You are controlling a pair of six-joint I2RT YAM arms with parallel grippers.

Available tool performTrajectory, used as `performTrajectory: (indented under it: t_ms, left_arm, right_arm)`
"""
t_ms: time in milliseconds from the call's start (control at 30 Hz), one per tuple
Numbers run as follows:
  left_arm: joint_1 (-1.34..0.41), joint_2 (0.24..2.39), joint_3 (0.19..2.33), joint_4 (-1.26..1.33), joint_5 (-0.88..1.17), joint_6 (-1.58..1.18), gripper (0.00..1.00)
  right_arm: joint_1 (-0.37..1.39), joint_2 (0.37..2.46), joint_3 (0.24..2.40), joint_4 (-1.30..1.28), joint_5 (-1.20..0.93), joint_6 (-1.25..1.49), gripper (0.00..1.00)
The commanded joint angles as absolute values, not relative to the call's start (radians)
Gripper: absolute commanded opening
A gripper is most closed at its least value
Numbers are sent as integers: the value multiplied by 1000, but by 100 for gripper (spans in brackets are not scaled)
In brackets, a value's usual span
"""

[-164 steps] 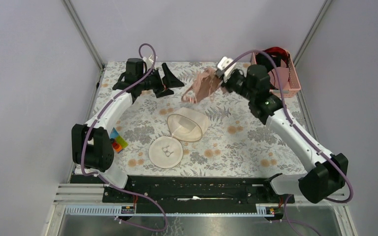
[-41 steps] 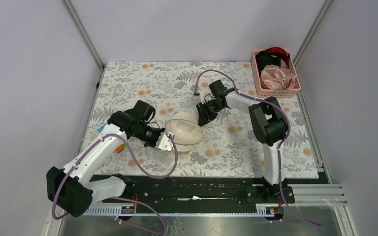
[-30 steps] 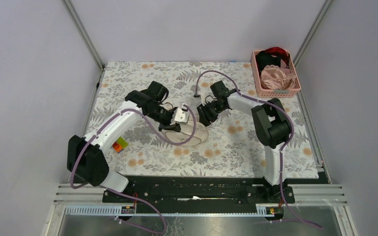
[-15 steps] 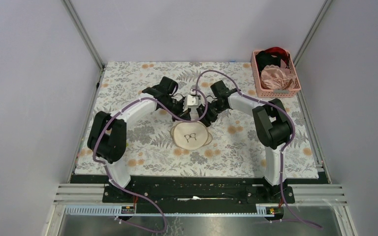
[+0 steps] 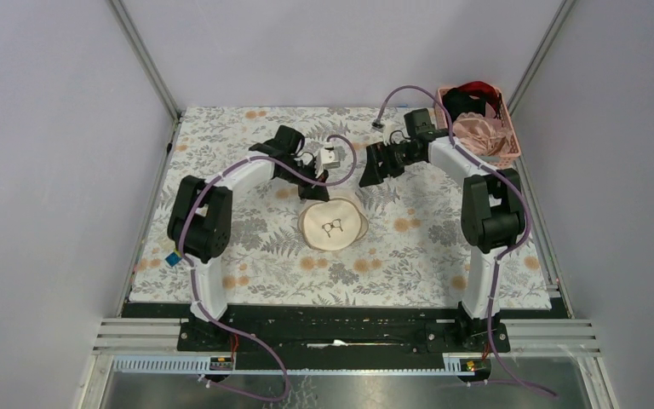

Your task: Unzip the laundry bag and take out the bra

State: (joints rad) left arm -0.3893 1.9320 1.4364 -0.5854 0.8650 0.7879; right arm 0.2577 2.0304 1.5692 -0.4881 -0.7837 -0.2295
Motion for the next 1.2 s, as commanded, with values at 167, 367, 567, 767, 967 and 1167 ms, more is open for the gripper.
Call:
performTrajectory:
  t_ms: [167,367,567,767,967,1167]
  left_arm:
    - [-316,2065,1503,-335,811,458,27]
    - [-314,1837,1346,-251,795,443,64]
    - [-376,1558,1100,-207,673,576,99]
    - [-549,1441,884,-170,531,728,99]
    - [-640,1489,777,61,418,718,99]
    - [-680,1575,740,173,337,800,99]
  right_arm:
    - [280,2069,1595,-438,-902,-117,100]
    - [302,2150,1692,-354,-875,-24,90]
    - [372,2176,1700,-288,-825,-42,95]
    - [394,2254,1774,-293,-805,-61,95]
    - [406,2314,1782,-293,-841,-34,90]
    - [425,2306,1698,-288,-856,-40,87]
